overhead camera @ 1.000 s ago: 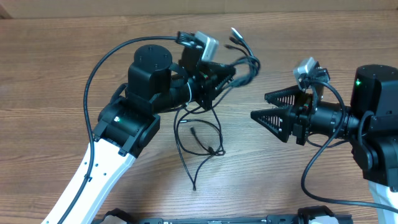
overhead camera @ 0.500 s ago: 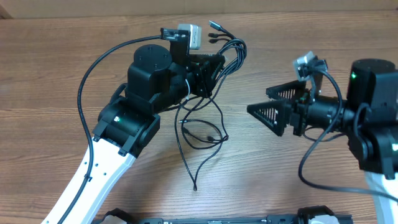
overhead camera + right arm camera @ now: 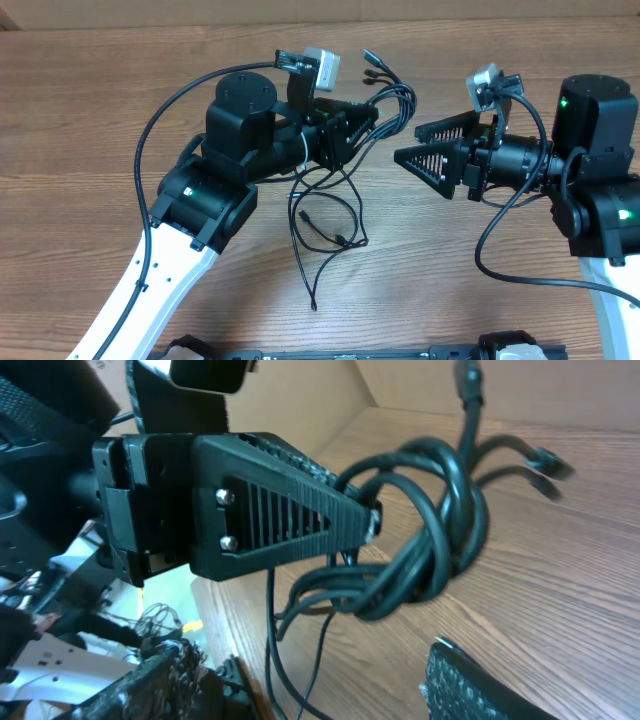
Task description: Untangle cables
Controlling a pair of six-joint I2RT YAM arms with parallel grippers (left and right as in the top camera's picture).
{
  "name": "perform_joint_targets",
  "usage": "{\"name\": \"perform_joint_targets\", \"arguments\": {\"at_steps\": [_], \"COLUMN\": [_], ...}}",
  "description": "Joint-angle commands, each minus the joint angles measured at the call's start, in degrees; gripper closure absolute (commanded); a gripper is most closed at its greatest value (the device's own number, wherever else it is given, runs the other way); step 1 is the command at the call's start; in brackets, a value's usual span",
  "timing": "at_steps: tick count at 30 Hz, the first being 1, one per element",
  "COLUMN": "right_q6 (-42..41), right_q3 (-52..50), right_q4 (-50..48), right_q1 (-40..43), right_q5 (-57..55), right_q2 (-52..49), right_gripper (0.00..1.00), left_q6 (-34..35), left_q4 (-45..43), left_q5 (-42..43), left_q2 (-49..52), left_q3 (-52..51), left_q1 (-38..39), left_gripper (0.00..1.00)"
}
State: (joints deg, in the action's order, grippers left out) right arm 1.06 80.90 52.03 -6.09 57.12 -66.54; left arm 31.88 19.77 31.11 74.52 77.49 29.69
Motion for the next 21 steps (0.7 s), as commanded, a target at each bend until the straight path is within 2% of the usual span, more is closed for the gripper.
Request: {"name": "perform_joint_targets", "arguments": {"at_steps": [1,3,6,7,8,9,16,17,19,21], "right_q6": [-0.3,-0.3,-0.2,-0.2,-0.2,-0.2,-0.2,0.3,3.3,6.5], "right_q3": [0.8,0.8,0.8,0.8,0.8,0.8,0.8,0.8,0.8,0.8], "right_q4": [-0.3,-0.3,0.2,0.8,1.1,1.6,3.0,3.9,7.1,9.5], "right_q1": [-0.3,-0.3,-0.3,-0.3,-0.3,-0.3,-0.3,-0.3,-0.3,-0.3], "right_q5": [2.6,2.6,2.6,2.6,2.5,2.5,2.6,2.6,2.8,3.5], "right_q2": [0.4,0.4,0.4,0.4,0.4,0.4,0.4,0.4,0.4,0.4], "right_gripper": [0.32,0.39,0.63,0.81,0.92,0.96,0.96,0.96,0.96,0.96], "left_q6": [1.6,1.6,1.6,1.6,1.6,1.9,2.9,4.2,13.4,19.5], "left_q4": [-0.3,-0.4,-1.3,-1.7,-1.9,-2.0,-2.0,-1.7,0.8,2.5], "left_q5": [3.0,3.0,2.9,2.9,2.8,2.9,2.7,0.4,-8.3,-12.9], "left_q2": [-0.3,-0.3,-0.3,-0.3,-0.3,-0.3,-0.3,-0.3,-0.3,-0.3], "left_q3": [0.5,0.5,0.5,0.5,0.5,0.5,0.5,0.5,0.5,0.5], "left_q1": [1.9,3.0,3.9,3.9,3.8,3.7,3.7,3.7,3.7,3.7], "left_gripper": [0.96,0.96,0.96,0.96,0.96,0.96,0.96,0.96,0.96,0.96]}}
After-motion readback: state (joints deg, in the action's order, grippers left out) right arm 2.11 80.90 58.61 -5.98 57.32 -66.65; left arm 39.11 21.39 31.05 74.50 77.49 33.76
